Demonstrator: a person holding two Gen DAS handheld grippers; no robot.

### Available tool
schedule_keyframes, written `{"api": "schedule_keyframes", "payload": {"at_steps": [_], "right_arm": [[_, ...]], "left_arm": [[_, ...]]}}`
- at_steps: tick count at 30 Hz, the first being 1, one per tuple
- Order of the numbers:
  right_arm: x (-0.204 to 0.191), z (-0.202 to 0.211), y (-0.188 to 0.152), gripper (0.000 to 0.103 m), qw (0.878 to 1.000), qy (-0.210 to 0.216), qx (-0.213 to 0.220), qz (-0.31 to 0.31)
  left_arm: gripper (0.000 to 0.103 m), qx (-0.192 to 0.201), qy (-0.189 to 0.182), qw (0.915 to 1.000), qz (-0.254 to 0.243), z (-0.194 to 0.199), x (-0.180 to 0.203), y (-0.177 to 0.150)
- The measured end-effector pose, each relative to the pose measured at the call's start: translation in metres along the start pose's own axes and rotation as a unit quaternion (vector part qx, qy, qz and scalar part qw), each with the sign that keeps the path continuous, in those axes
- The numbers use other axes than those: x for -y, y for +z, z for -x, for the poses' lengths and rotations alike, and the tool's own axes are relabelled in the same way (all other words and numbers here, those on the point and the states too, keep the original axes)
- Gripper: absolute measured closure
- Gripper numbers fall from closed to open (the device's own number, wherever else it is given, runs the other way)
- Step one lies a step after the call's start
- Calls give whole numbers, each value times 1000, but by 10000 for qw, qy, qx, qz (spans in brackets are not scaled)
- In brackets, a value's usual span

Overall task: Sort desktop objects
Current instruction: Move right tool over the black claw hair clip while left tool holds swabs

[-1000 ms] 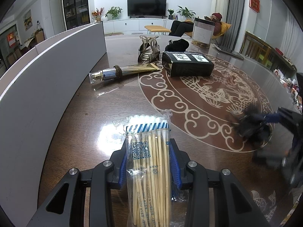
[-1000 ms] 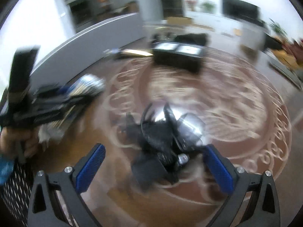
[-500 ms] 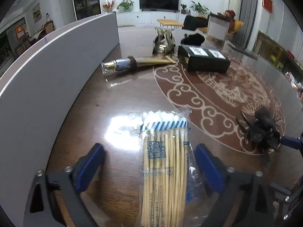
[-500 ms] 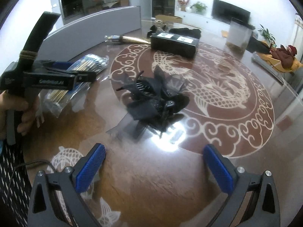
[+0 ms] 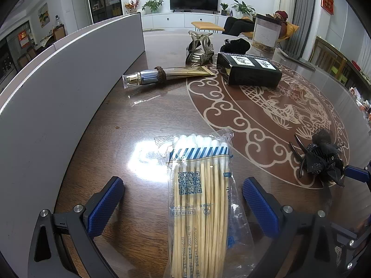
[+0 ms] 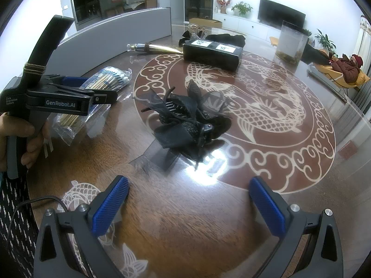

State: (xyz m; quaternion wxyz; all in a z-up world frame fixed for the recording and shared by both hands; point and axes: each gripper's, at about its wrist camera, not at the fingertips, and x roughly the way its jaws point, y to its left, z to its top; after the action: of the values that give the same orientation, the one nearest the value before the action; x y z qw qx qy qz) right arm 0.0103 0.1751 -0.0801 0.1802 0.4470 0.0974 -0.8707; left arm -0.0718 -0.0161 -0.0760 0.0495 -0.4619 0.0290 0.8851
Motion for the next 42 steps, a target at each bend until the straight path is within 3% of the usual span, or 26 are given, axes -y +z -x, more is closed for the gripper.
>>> {"api": "schedule_keyframes", "payload": {"at_steps": [42], "right_arm": [[2,-3,1,0,10000,-9,-9,-21]], "left_arm": [[0,0,39,10000,72,-1,0,2]]}}
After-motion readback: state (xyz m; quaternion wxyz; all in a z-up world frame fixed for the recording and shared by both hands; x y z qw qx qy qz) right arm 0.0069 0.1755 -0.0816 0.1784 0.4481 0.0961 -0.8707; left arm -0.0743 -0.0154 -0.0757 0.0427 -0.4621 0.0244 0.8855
